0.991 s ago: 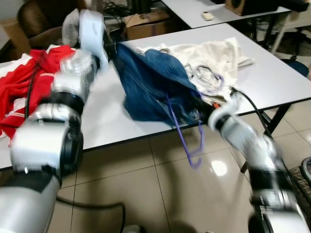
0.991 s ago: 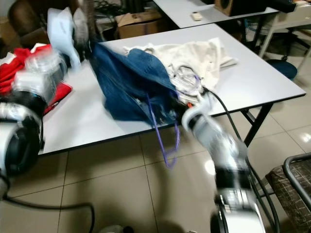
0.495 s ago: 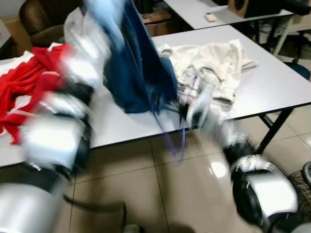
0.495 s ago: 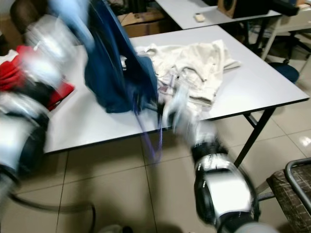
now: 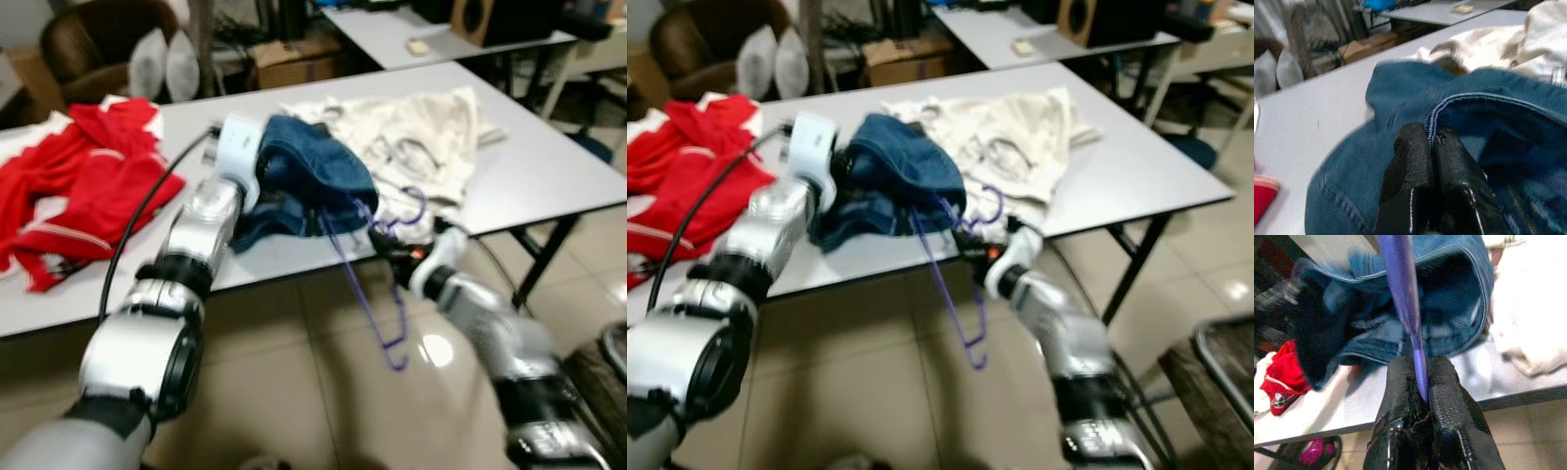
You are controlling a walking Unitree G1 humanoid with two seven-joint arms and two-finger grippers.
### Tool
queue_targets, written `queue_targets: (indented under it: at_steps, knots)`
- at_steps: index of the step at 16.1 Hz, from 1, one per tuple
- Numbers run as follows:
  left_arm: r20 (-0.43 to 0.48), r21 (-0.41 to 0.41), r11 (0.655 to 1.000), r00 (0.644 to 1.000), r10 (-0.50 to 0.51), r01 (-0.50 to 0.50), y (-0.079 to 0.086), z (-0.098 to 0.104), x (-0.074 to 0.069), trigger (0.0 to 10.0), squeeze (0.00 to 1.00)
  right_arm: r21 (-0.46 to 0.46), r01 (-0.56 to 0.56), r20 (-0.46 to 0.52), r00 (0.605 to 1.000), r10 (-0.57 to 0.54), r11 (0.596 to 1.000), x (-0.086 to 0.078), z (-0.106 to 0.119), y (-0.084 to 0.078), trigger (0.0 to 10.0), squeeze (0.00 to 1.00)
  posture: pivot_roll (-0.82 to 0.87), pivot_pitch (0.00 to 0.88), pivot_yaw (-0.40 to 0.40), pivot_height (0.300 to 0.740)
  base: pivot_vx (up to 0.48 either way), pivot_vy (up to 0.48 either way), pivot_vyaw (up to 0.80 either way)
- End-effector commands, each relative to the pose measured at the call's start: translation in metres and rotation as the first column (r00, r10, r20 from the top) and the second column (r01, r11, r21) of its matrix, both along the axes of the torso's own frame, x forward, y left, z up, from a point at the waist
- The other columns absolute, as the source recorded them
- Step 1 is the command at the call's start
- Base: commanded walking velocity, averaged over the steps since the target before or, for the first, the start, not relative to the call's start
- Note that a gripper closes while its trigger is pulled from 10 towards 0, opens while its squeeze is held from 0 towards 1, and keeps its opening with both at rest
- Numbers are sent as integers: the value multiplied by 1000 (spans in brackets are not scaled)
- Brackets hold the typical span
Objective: Hang hanger
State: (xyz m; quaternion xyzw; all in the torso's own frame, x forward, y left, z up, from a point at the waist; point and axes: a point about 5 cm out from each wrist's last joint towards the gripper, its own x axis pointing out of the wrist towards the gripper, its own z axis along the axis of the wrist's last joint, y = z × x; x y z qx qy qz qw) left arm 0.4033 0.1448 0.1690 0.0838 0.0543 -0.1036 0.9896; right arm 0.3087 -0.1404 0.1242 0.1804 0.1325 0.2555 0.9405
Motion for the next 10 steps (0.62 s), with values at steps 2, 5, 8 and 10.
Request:
queue_targets:
  at_steps: [2,5,8,10]
  knots:
    - [-11,-60,996,997,70,-71,13,-1,0,0,0,-13,21,45,999,-21,1000,-14,25,-3,10000,0,-143,0,97,740,0,0,0]
    - [7,-142,990,1000,18,-16,2,-3,-5,10000,0,-15,75,89,993,-74,997,-35,33,-7,10000,0,-162,0,100,740,0,0,0]
    - [73,-132,991,997,13,-3,4,-7,-17,10000,0,-60,190,94,978,-184,980,-37,22,-9,10000,0,-172,0,104,740,0,0,0]
    - [160,-138,990,987,21,1,5,-5,-30,10000,0,-95,244,126,965,-232,965,-36,19,-9,10000,0,-166,0,91,740,0,0,0]
